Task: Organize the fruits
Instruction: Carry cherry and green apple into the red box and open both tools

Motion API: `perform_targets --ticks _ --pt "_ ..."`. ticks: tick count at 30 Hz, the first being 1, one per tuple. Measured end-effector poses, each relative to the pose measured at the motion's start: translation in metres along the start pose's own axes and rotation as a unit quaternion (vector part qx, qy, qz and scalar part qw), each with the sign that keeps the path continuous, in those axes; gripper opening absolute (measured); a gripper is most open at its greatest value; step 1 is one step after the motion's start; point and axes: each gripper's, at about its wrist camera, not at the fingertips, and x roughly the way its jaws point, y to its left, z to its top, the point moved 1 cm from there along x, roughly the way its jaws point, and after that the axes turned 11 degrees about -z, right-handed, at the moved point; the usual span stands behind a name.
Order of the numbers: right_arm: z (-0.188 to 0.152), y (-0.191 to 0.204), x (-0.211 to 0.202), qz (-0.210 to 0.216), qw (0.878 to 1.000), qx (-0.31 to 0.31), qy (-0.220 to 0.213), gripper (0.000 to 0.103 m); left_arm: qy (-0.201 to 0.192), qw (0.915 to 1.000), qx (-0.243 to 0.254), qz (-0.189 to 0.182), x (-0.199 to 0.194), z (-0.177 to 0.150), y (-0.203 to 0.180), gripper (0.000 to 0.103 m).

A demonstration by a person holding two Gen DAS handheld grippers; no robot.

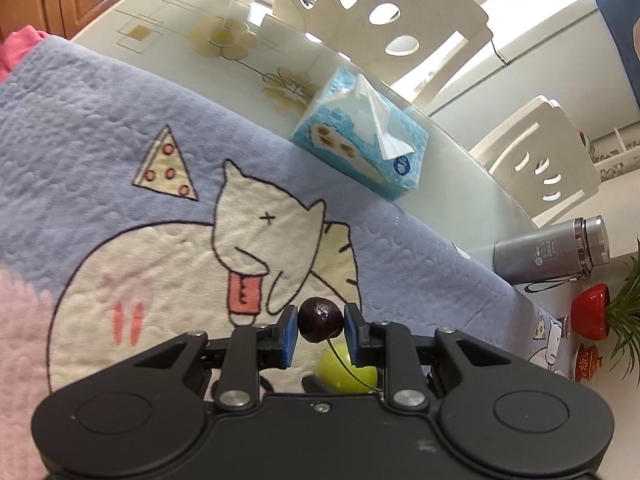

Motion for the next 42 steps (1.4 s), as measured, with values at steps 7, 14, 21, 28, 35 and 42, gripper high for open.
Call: perform_targets --ticks 7,14,21,28,35,42 --pt "-0.005 -0.012 -0.026 0.012 0.998 0.043 -0.036 0.052 -0.01 0.9998 0.014 0.006 -0.018 -0.008 -0.006 0.027" --pt "-0.023 -0.053 -0.085 0.004 0.99 0.117 -0.081 0.052 -0.005 0.9965 0.083 0.009 -0.018 -0.025 -0.051 0.027" --pt "-0.058 -0.118 -0.155 -0.042 0.972 0.193 -0.129 0.052 0.019 0.9894 0.142 -0.021 -0.004 -0.053 -0.108 0.027" --pt "-0.117 -0.201 -0.218 -0.104 0.935 0.295 -0.169 0.052 0.068 0.9738 0.208 -0.064 0.03 -0.093 -0.178 0.027" --pt "-0.198 -0.269 -0.255 -0.165 0.892 0.384 -0.173 0.052 0.135 0.95 0.266 -0.091 0.078 -0.146 -0.24 0.027" --pt "-0.252 -0.293 -0.248 -0.183 0.871 0.433 -0.146 0.052 0.181 0.9308 0.309 -0.073 0.127 -0.188 -0.275 0.028"
